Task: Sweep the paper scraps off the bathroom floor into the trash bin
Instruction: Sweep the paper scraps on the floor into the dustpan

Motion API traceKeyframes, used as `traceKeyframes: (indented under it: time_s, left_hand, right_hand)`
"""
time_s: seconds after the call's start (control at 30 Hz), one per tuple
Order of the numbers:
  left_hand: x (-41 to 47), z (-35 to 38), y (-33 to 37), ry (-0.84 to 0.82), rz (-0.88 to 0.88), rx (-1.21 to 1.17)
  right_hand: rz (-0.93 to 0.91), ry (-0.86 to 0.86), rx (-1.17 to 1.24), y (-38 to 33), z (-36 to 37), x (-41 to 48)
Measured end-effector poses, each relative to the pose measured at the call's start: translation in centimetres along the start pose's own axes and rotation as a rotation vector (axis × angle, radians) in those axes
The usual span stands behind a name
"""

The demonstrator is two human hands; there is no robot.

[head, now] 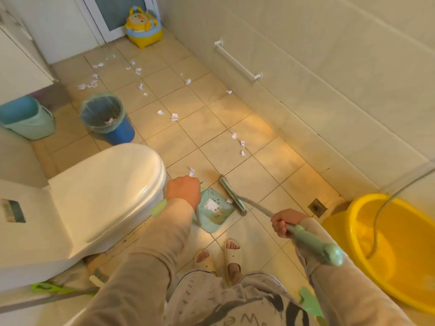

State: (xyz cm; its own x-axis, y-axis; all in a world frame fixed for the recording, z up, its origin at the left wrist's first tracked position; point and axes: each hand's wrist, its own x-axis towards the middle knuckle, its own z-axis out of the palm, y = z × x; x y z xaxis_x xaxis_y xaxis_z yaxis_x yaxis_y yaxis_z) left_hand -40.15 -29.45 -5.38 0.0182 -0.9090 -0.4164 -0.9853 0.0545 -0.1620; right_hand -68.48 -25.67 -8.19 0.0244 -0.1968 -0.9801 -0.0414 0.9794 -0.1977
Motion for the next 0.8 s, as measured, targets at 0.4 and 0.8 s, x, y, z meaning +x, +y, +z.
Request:
traceKeyframes:
  time_s: [0.4,0.8]
  left_hand:
    - [0.1,-0.1,0.2,0.019,0.039,-0.013]
    - [-0.9,0.3,-2.5,-0.016,-0.051,-0.025]
  right_hand:
    - [0.031,-0.017,-0.032,1.9,2.5,1.1]
    - [-0.035,0.004,0.083,-2.2,2.1,0.7]
